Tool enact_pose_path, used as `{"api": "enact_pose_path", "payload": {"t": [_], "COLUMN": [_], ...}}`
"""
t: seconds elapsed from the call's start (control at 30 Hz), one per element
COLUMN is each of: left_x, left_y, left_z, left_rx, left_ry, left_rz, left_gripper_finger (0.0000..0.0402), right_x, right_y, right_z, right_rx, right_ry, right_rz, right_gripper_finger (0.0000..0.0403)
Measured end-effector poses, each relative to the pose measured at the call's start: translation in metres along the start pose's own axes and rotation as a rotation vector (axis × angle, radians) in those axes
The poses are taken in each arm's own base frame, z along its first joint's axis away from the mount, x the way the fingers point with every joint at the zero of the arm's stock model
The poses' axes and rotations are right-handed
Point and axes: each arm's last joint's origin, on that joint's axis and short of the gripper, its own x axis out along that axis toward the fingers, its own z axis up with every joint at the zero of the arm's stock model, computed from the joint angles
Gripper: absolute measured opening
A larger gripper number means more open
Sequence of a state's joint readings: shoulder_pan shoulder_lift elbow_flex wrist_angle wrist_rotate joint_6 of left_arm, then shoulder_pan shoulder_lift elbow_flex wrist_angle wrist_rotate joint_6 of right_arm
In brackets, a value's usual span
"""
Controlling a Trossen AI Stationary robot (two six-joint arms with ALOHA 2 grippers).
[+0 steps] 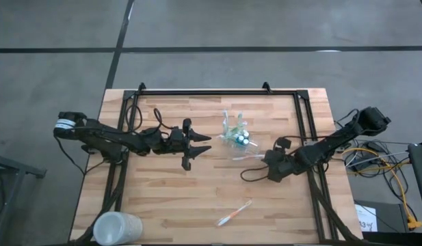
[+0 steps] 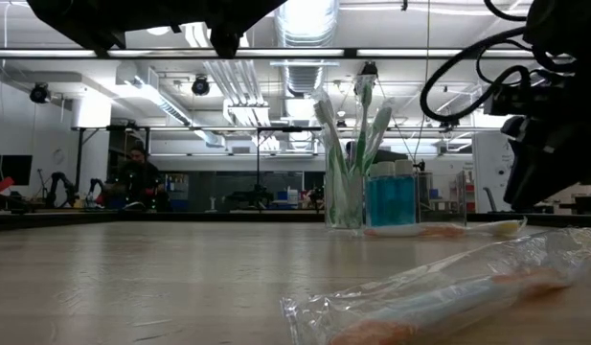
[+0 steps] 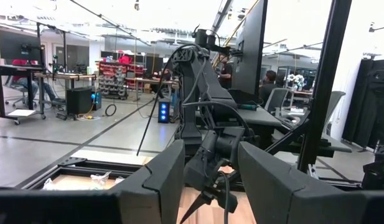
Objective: Pick & Place toothbrushing station
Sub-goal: Put the orange toothbrush into the transparent organizer
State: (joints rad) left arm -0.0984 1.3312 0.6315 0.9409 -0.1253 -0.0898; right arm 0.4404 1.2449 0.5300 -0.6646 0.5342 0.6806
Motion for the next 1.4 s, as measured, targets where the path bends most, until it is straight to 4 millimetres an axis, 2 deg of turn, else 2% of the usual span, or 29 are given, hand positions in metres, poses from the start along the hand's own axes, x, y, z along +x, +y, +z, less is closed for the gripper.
{"api": "enact_pose_path", "payload": {"t": [0.5,0.93,1.2,1.4], "left_x": [0.0,0.0,0.0,0.0], "left_y": [0.0,0.0,0.0,0.0], "left_z": [0.0,-0.001,-0.002,-0.002], "left_rx": [0.0,0.001,-0.014,-0.014], "left_ry": [0.001,0.01,0.019,0.025], "left_rz": [0.0,0.001,0.002,0.002], "left_gripper_finger": [0.0156,0.0156,0.0156,0.0156], "right_x": [0.012,0.022,0.025,0.018], "right_y": [0.001,0.007,0.009,0.009], "right_z": [-0.011,-0.012,-0.012,-0.006], "right_rx": [0.014,0.02,0.026,0.049], "right_ry": [0.004,-0.01,0.007,-0.022], "right_rz": [0.006,0.018,0.016,0.043], "right_gripper_finger": [0.0127,0.0098,0.0061,0.0022]}}
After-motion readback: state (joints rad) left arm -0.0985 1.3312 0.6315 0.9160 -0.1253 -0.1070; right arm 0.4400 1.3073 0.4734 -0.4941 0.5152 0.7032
